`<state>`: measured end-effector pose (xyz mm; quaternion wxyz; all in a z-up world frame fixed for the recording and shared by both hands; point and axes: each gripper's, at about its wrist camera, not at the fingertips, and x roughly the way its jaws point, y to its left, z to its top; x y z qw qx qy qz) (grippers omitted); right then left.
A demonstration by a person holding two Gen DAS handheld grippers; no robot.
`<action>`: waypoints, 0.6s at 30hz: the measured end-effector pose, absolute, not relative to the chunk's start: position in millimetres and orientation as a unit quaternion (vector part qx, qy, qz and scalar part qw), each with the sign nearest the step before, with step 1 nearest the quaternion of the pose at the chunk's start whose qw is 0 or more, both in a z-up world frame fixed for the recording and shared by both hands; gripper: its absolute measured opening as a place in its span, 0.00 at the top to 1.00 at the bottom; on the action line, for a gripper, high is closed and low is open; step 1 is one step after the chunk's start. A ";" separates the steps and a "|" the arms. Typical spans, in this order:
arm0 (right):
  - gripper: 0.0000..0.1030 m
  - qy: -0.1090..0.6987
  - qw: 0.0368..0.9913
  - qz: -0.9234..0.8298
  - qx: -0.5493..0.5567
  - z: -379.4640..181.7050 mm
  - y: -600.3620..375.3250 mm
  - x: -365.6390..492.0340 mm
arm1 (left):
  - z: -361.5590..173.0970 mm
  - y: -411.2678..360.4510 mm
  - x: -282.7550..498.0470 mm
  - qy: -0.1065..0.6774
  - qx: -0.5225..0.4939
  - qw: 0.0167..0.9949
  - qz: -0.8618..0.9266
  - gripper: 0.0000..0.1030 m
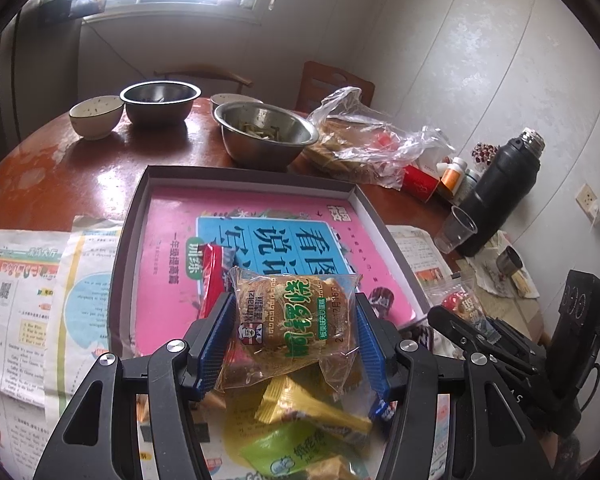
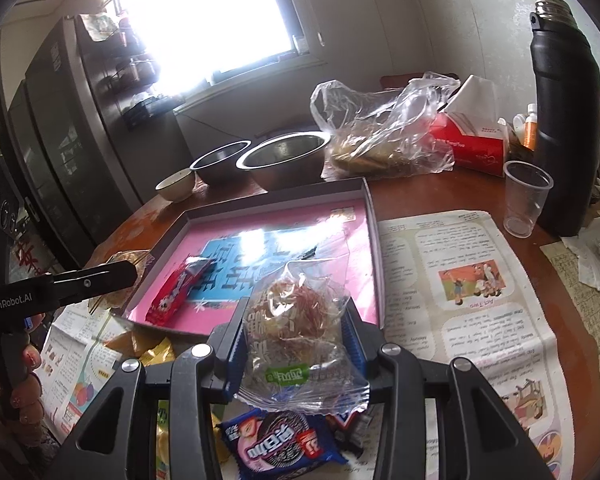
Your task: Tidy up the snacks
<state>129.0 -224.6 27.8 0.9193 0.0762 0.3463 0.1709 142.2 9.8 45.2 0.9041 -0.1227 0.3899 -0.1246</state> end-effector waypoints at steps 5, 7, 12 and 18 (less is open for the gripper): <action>0.59 0.349 0.920 0.160 0.077 27.2 -227.9 137.5 | 38.9 8.3 153.6 0.398 -0.127 0.900 -0.123 0.42; 0.59 0.351 0.920 0.157 0.078 25.5 -228.8 140.1 | 36.3 7.2 158.4 0.401 -0.125 0.899 -0.121 0.42; 0.59 0.361 0.917 0.146 0.084 18.5 -231.7 151.6 | 29.4 1.9 170.0 0.409 -0.116 0.897 -0.120 0.42; 0.59 0.368 0.917 0.131 0.082 13.9 -231.9 165.5 | 19.0 -5.4 183.7 0.422 -0.109 0.891 -0.124 0.42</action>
